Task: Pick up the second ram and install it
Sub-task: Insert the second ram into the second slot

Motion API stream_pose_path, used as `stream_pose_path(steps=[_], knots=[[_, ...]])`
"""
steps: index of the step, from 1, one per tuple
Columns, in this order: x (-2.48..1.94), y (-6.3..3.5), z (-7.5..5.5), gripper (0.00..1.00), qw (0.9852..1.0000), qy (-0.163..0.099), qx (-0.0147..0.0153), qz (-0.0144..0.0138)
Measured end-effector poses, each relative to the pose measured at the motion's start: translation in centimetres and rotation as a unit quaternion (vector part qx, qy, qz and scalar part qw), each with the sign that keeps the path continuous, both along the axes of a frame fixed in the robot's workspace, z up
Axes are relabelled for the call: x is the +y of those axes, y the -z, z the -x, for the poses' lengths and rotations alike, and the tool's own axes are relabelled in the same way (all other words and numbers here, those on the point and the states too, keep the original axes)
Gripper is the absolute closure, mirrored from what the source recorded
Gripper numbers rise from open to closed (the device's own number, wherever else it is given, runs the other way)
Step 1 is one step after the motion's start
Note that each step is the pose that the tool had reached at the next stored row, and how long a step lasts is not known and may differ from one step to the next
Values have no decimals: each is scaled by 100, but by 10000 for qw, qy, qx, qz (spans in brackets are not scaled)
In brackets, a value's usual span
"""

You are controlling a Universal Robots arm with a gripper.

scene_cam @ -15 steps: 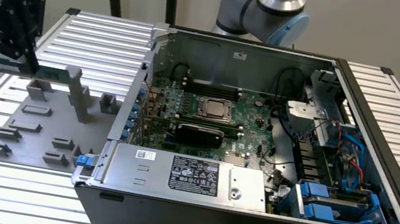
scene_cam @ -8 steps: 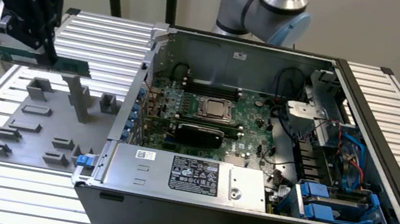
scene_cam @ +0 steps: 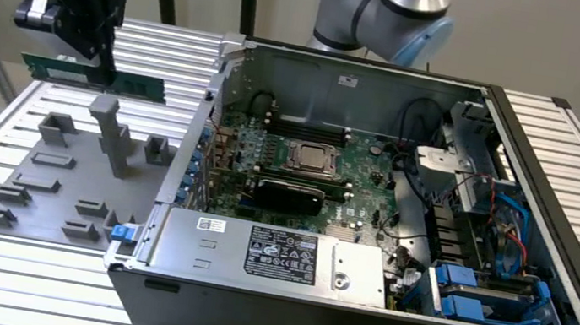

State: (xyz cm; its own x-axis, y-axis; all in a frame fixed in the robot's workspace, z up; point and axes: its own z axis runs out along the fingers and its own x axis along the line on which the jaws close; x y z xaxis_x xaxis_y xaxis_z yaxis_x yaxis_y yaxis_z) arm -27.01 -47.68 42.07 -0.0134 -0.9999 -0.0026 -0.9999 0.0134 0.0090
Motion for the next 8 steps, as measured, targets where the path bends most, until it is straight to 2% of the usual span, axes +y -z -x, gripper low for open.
stream_pose_path(steps=[8], knots=[[6,-76,-367,100,10000,-1,0,-33]])
